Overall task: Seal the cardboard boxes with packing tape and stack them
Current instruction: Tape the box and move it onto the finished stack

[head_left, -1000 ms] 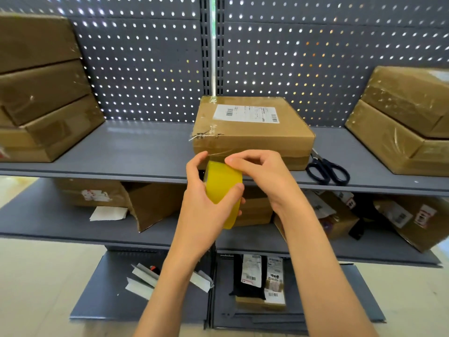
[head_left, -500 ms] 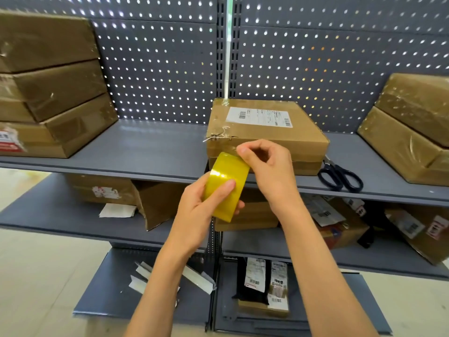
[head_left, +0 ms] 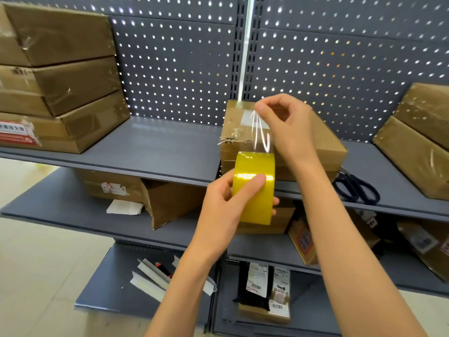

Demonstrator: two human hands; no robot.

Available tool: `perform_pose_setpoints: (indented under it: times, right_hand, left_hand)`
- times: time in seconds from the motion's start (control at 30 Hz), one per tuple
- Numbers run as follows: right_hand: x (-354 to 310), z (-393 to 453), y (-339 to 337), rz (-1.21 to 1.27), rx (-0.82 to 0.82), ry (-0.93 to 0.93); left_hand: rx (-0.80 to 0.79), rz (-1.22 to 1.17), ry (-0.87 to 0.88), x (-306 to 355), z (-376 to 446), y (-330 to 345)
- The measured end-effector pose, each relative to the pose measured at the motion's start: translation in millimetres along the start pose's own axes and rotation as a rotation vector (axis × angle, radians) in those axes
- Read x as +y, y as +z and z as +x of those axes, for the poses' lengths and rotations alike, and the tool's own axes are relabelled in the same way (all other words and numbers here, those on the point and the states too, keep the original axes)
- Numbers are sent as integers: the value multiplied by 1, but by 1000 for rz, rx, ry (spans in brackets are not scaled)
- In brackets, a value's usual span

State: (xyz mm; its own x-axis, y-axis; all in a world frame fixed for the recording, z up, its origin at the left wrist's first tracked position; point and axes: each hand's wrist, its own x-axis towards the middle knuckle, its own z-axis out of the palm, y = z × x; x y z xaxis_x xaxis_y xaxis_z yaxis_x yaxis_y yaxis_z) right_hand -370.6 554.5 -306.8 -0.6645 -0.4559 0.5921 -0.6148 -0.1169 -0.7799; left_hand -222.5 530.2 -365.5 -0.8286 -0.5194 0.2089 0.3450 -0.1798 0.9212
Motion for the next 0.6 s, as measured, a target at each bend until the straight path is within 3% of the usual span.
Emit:
perform_pose_setpoints:
  times: [0.43, 0.6]
  right_hand:
    - [49, 25, 28, -227, -27, 117]
    - [60, 25, 38, -572, -45, 128]
  left_hand:
    - [53, 104, -67, -5, 28, -13]
    - [68, 125, -122, -9, 38, -18]
